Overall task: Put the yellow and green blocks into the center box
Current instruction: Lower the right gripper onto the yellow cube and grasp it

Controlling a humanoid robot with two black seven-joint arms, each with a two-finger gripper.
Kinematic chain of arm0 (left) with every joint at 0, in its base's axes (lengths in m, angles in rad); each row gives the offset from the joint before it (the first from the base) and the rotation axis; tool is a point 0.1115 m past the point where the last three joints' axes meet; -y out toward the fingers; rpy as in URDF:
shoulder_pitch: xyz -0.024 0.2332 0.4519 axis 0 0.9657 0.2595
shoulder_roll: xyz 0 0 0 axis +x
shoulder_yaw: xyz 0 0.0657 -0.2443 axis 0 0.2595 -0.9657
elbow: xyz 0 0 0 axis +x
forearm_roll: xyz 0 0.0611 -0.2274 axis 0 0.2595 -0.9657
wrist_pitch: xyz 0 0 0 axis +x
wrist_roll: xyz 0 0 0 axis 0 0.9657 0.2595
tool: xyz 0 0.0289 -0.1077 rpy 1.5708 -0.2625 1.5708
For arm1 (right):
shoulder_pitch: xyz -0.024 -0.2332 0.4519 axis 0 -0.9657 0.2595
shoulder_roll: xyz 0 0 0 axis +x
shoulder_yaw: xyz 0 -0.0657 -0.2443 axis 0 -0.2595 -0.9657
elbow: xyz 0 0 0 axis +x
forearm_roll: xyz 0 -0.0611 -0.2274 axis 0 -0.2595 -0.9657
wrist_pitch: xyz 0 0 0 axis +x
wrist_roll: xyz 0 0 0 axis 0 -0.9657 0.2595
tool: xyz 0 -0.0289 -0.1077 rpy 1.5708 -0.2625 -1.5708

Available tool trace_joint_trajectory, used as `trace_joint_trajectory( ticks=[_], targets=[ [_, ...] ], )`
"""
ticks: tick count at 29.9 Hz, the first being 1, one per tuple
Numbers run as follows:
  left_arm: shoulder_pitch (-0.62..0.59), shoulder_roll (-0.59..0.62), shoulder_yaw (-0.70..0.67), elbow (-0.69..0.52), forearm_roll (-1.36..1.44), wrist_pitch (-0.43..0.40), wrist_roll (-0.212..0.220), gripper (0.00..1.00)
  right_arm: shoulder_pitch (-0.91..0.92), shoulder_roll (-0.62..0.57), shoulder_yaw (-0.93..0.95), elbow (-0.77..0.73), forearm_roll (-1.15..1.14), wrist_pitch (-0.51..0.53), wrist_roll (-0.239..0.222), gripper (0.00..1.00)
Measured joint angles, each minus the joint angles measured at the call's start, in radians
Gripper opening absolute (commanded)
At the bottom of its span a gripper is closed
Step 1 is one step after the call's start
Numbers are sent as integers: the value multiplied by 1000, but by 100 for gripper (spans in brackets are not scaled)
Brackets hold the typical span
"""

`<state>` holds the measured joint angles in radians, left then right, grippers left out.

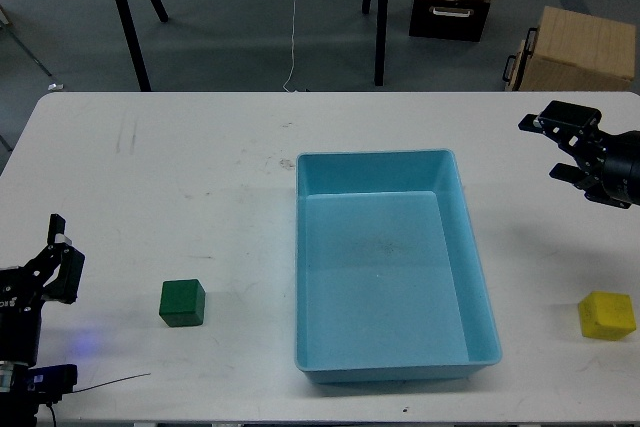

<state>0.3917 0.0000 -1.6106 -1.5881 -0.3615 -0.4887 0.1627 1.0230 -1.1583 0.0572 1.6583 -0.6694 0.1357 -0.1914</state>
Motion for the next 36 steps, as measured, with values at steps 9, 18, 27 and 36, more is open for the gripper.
trace_joint_trajectory(
  ticks=[9,18,27,36],
  targets=[
    [5,0,15,0,1,0,0,100,-78,-53,-54,14,-324,193,-102,100],
    [7,0,18,3,1,0,0,100,-205,-41,-54,53,-380,192,-177,100],
    [9,0,22,9,3,0,1,100,-226,14,-49,45,-382,139,-180,98],
    [12,0,23,14,3,0,1,100,-260,52,-49,35,-384,114,-182,8]
  ],
)
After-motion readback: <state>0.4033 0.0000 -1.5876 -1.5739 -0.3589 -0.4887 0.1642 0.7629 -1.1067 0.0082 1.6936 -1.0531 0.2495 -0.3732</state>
